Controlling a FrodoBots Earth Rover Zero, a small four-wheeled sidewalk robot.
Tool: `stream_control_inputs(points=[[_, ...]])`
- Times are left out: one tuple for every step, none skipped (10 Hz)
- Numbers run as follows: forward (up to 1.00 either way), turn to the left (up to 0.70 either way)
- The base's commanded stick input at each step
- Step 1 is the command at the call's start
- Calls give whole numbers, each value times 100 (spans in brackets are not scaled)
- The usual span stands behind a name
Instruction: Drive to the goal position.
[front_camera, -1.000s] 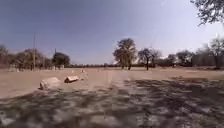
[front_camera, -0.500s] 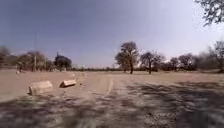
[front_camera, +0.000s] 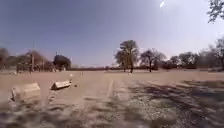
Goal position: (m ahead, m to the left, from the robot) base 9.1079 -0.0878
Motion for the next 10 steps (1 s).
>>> stream_control_inputs(points=[[100, 0], [100, 0], [100, 0], [100, 0], [100, 0], [100, 0], [100, 0], [100, 0], [100, 0], [100, 0]])
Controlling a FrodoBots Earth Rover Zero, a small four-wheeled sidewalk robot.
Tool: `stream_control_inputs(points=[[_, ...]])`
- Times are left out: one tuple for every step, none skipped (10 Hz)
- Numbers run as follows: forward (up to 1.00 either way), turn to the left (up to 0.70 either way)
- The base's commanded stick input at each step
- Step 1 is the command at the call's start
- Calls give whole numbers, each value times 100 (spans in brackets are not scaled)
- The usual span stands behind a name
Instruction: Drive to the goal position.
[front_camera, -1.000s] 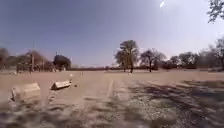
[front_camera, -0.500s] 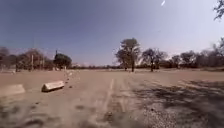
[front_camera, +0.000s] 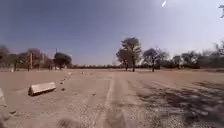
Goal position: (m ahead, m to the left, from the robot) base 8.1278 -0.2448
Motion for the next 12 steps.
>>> stream_control_inputs(points=[[100, 0], [100, 0], [100, 0], [100, 0], [100, 0], [100, 0], [100, 0], [100, 0], [100, 0], [100, 0], [100, 0], [100, 0]])
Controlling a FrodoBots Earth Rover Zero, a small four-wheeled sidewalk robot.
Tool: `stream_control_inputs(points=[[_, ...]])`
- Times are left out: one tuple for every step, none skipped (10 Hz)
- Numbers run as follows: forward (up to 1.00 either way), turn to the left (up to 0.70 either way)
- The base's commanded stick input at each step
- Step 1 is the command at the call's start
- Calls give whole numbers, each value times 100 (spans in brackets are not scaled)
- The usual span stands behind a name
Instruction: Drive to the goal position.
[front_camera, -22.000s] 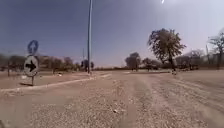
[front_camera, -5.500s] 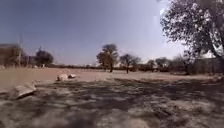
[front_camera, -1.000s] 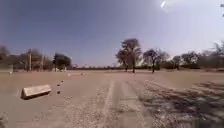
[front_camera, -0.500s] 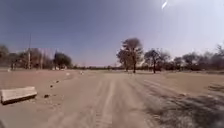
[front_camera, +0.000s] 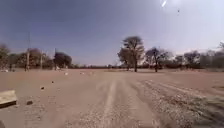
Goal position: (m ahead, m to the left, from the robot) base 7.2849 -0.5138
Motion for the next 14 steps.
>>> stream_control_inputs(points=[[100, 0], [100, 0], [100, 0], [100, 0], [100, 0], [100, 0], [100, 0], [100, 0], [100, 0], [100, 0], [100, 0], [100, 0], [100, 0], [100, 0]])
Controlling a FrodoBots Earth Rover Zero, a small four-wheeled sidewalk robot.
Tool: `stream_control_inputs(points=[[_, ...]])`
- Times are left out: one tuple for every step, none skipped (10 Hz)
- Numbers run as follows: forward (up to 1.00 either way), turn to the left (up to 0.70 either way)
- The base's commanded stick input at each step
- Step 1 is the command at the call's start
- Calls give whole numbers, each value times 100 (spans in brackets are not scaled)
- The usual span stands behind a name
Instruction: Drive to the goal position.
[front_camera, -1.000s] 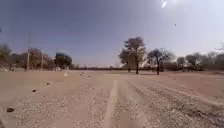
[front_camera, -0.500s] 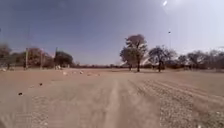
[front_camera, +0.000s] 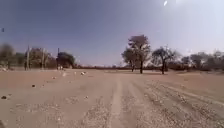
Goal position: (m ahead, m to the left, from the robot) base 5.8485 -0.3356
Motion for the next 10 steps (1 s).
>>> stream_control_inputs(points=[[100, 0], [100, 0], [100, 0], [100, 0], [100, 0], [100, 0], [100, 0], [100, 0], [100, 0], [100, 0]])
